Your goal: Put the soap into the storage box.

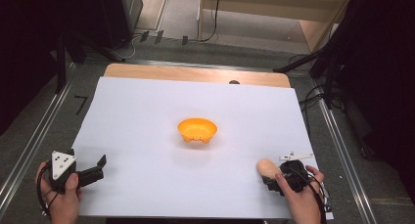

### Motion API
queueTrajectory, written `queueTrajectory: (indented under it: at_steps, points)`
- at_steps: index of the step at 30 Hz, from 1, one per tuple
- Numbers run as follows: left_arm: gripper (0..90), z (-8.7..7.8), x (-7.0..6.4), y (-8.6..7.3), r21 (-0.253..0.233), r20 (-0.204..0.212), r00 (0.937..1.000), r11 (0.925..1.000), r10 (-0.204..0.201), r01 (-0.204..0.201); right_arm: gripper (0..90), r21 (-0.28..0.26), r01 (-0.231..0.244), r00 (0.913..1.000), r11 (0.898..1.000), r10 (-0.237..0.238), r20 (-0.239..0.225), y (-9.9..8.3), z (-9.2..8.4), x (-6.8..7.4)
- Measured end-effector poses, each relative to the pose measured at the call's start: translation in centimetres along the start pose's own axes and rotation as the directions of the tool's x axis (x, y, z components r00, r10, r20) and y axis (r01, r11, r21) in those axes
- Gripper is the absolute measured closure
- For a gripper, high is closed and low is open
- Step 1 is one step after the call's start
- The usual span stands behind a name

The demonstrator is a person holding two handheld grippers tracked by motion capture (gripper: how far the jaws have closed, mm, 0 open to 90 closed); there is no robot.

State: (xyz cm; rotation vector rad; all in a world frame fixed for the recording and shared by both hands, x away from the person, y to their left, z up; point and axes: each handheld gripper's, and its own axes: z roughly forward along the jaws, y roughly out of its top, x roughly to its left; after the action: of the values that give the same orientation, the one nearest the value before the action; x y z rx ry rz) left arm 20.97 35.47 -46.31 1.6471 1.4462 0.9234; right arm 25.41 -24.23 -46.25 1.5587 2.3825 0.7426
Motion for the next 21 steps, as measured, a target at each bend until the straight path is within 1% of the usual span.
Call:
queueTrajectory:
  at_steps: [3, 6, 7, 8, 9, 10, 12, 15, 17, 19, 21]
  points:
    - [0.0, 0.02, -0.02, 0.01, 0.002, 0.000, 1.0000, 1.0000, -0.001, 0.001, 20.4, 0.004, 0.010, 0.9999, 1.000, -0.010, 0.008, 0.12, 0.43, 0.19]
    - [0.0, 0.01, -0.01, 0.01, 0.002, 0.000, 1.0000, 1.0000, -0.001, 0.001, 23.1, 0.002, 0.016, 0.9998, 1.000, -0.016, 0.015, 0.15, 0.46, 0.27]
    - [0.0, 0.01, -0.01, 0.01, 0.002, 0.000, 1.0000, 1.0000, -0.001, 0.001, 27.0, 0.007, 0.032, 0.9992, 0.999, -0.032, 0.026, 0.15, 0.50, 0.43]
    - [0.0, 0.01, -0.01, 0.01, 0.002, 0.000, 1.0000, 1.0000, -0.002, 0.002, 28.6, 0.006, 0.047, 0.9981, 0.999, -0.047, 0.039, 0.15, 0.57, 0.47]
    - [0.0, 0.01, -0.01, 0.01, 0.002, 0.000, 1.0000, 1.0000, -0.002, 0.002, 28.6, 0.006, 0.047, 0.9981, 0.999, -0.047, 0.039, 0.15, 0.57, 0.47]
    - [0.0, 0.02, -0.02, 0.00, 0.002, 0.000, 1.0000, 1.0000, -0.002, 0.002, 29.7, 0.014, 0.051, 0.9973, 0.999, -0.051, 0.052, 0.17, 0.59, 0.59]
    - [0.0, 0.01, -0.02, 0.00, 0.001, -0.001, 1.0000, 1.0000, -0.001, 0.001, 29.8, 0.018, 0.048, 0.9972, 0.999, -0.049, 0.055, 0.21, 0.62, 0.62]
    - [0.0, -0.01, 0.01, 0.00, 0.002, -0.002, 1.0000, 1.0000, -0.002, 0.002, 29.9, 0.015, 0.043, 0.9976, 0.999, -0.044, 0.054, 0.16, 0.66, 0.67]
    - [0.0, -0.01, 0.02, 0.00, 0.000, -0.001, 1.0000, 1.0000, -0.002, 0.002, 30.5, 0.009, 0.048, 0.9976, 0.999, -0.048, 0.050, 0.09, 0.65, 0.56]
    - [0.0, -0.01, 0.03, -0.01, 0.001, -0.001, 1.0000, 1.0000, -0.003, 0.003, 32.7, 0.008, 0.060, 0.9972, 0.998, -0.060, 0.043, 0.08, 0.61, 0.45]
    - [0.0, -0.05, 0.04, -0.02, -0.002, -0.002, 1.0000, 1.0000, -0.004, 0.004, 33.2, 0.024, 0.072, 0.9970, 0.997, -0.072, 0.028, 0.28, 0.56, 0.23]
